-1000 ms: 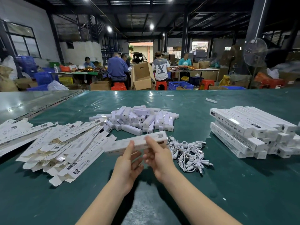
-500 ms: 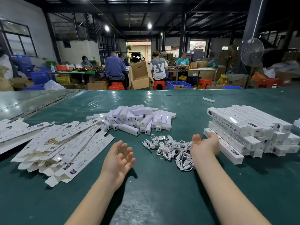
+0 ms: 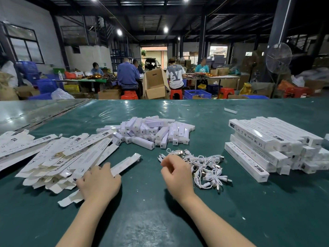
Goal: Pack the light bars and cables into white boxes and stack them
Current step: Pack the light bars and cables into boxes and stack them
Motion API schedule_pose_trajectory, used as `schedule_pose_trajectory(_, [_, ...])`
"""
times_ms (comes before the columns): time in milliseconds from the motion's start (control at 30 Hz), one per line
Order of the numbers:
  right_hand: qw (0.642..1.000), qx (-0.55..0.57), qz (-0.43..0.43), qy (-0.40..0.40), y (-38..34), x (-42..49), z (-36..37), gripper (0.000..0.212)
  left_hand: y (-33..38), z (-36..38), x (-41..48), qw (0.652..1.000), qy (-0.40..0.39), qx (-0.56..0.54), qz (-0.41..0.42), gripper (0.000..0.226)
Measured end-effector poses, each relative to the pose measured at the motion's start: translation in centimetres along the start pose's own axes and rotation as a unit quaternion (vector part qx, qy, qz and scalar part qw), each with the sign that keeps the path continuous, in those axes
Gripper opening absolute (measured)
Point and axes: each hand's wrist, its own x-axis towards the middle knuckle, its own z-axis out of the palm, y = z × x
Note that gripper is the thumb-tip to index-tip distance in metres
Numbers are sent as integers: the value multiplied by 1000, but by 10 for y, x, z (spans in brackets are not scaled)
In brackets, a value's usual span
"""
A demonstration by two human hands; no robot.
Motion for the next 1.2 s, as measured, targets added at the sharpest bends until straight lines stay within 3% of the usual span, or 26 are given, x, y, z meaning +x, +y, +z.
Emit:
schedule_pose_trajectory(200, [985,-21,-2,-173,-4,-6,8,15,12,5,-9,995,11,14,94,33])
schedule_pose_trajectory(267, [981,60,66,-175,-6,-6,11,12,19,1,-15,989,37,-23,144,28])
schedule_pose_trajectory(367, [933,250,200,-162,-10,-2,12,9,36,-2,-32,953,52,-174,243,20])
schedule_pose_trajectory(467, [890,339,264,-154,-5,3,7,22,53,-1,-47,910,22,-257,325,36])
schedule_pose_trajectory(533, [864,402,274,-134,-2,7,2,15,54,2,-47,898,16,-264,353,48])
schedule_pose_trajectory(633, [831,468,285,-95,1,9,-1,24,47,5,-41,892,34,-303,334,43])
schedule_pose_trajectory(767, [799,510,315,-49,3,12,-5,6,36,4,-32,891,86,-348,278,20])
schedule_pose_trajectory(833, [768,541,342,-5,6,15,-10,6,32,2,-29,877,75,-414,232,21])
schedule_pose_trajectory(933, [733,579,355,33,10,18,-16,7,32,0,-26,833,22,-516,196,29])
schedule_pose_trajectory(1067, [700,612,367,35,13,18,-18,13,36,-2,-26,721,-60,-675,145,27])
schedule_pose_trajectory(1200, [695,613,375,25,15,18,-18,16,36,-3,-26,700,-63,-697,142,18])
